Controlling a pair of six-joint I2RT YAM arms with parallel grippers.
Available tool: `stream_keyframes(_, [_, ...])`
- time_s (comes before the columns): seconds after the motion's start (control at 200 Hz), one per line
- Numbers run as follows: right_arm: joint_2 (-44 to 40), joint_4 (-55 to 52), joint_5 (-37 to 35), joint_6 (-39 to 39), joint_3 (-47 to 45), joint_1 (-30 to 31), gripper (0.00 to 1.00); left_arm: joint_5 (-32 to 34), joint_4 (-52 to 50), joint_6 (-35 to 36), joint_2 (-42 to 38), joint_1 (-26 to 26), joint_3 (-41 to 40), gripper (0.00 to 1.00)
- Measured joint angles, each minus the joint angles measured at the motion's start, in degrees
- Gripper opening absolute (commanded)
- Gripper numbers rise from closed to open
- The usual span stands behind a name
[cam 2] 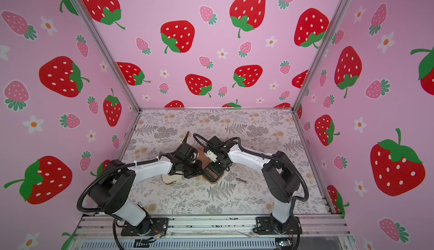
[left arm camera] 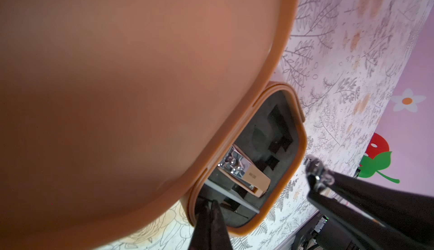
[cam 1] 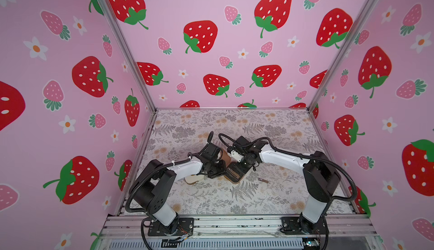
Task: Organize nail clipper sets
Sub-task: Place the nail clipper in the storage box.
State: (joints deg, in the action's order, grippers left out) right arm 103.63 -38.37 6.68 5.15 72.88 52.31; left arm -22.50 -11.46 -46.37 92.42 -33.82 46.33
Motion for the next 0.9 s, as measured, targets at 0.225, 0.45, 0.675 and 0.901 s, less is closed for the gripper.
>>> stream_keyframes(0.225, [4.39,1.18,2.64,1.22,1.33,0.07,0.07,-0.02,0.00,0.02,0.00,0.00,-0.02,0.00])
stream_keyframes(0.45, [6.03,1.25,2.75,1.42,2.23,0.07,0.07,-0.02,0.02,0.02,0.00,0.00,-0.02,0.00])
stream_keyframes(0.675, [6.64,1.36,1.88,1.68,2.95,0.04,0.07,-0.02,0.04,0.02,0.00,0.00,-0.02,0.00])
stream_keyframes(0.901, [7.32,0.96,1.29,1.66,3.48,-0.09,0.07,-0.02,0.04,0.02,0.00,0.00,-0.02,0.00])
